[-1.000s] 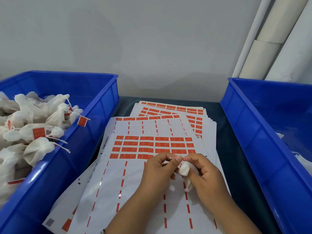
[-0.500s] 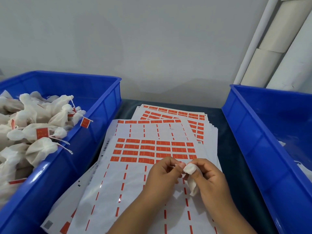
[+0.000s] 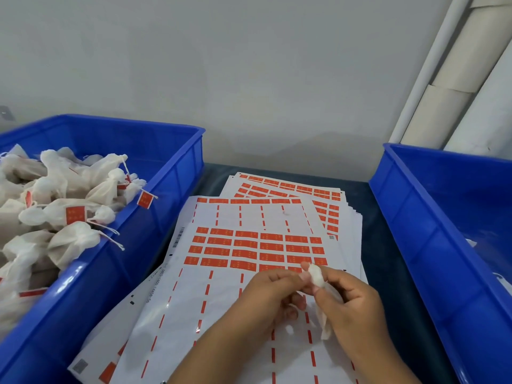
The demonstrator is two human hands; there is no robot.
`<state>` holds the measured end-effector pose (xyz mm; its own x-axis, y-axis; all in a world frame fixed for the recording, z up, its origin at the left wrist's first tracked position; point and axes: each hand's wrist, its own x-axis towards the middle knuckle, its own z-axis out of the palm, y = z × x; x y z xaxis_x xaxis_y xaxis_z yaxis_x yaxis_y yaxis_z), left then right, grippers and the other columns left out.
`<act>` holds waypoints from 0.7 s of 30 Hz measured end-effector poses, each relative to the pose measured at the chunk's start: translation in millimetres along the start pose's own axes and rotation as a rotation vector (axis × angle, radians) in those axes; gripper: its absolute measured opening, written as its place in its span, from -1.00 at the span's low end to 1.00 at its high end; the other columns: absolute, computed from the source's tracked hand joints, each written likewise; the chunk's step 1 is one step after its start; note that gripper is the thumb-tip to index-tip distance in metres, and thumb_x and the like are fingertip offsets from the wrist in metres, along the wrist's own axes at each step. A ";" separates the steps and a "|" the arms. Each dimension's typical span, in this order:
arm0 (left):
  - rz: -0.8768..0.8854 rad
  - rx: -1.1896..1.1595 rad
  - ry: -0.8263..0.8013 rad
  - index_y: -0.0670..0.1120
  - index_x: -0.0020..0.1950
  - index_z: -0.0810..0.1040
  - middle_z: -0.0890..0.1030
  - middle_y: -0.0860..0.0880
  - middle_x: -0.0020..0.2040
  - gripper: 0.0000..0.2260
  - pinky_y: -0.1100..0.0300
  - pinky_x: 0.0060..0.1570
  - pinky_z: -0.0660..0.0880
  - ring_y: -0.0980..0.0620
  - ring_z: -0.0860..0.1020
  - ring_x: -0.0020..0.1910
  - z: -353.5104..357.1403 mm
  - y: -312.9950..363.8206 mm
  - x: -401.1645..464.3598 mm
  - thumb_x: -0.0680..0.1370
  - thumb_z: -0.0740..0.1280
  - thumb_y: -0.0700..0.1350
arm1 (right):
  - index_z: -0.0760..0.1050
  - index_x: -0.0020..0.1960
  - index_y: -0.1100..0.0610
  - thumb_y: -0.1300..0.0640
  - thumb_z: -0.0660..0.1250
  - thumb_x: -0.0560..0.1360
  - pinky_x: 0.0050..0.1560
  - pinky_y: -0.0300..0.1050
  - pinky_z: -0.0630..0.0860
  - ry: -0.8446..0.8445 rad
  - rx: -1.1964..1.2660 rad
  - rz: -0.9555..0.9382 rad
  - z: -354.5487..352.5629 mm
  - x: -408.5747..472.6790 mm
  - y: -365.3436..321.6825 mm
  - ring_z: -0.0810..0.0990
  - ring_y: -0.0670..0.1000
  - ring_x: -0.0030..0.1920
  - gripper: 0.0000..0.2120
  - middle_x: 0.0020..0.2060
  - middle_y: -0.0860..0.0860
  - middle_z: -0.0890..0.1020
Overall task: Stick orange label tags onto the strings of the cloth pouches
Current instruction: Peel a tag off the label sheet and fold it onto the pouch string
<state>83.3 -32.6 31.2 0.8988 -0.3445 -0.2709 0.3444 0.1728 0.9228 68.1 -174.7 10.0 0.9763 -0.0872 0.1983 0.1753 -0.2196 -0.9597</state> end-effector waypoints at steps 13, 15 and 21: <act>-0.249 -0.336 -0.049 -0.22 -0.16 0.66 0.60 -0.12 -0.30 -0.92 0.24 -0.34 0.48 0.07 0.53 -0.41 -7.0 3.2 -0.4 0.42 0.39 -0.24 | 0.56 -0.08 -0.44 -0.03 0.40 0.34 -0.08 -0.46 0.50 -0.059 -0.052 -0.140 -0.7 -3.2 -8.6 0.54 -0.30 0.11 -0.71 0.01 -0.38 0.61; -0.274 -0.365 -0.018 -0.22 -0.20 0.65 0.59 -0.13 -0.32 -0.89 0.22 -0.33 0.48 0.05 0.52 -0.42 -7.2 3.4 -0.3 0.44 0.32 -0.29 | 0.54 -0.08 -0.46 -0.11 0.38 0.29 -0.07 -0.48 0.49 -0.073 -0.059 -0.126 0.3 -4.1 -8.5 0.53 -0.31 0.11 -0.72 0.01 -0.39 0.60; -0.243 -0.296 0.009 -0.20 0.00 0.57 0.56 -0.13 -0.27 -0.86 0.19 -0.18 0.49 0.02 0.48 -0.27 -2.8 0.0 2.0 0.49 0.28 -0.23 | 0.56 -0.10 -0.44 0.04 0.44 0.34 -0.09 -0.55 0.43 -0.086 -0.070 -0.152 4.0 -4.3 -8.2 0.54 -0.32 0.09 -0.65 -0.01 -0.40 0.61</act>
<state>85.9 -30.7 29.9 0.7834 -0.4006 -0.4751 0.6097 0.3470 0.7127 63.0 -168.6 16.2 0.9470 0.0348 0.3194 0.3153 -0.2915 -0.9031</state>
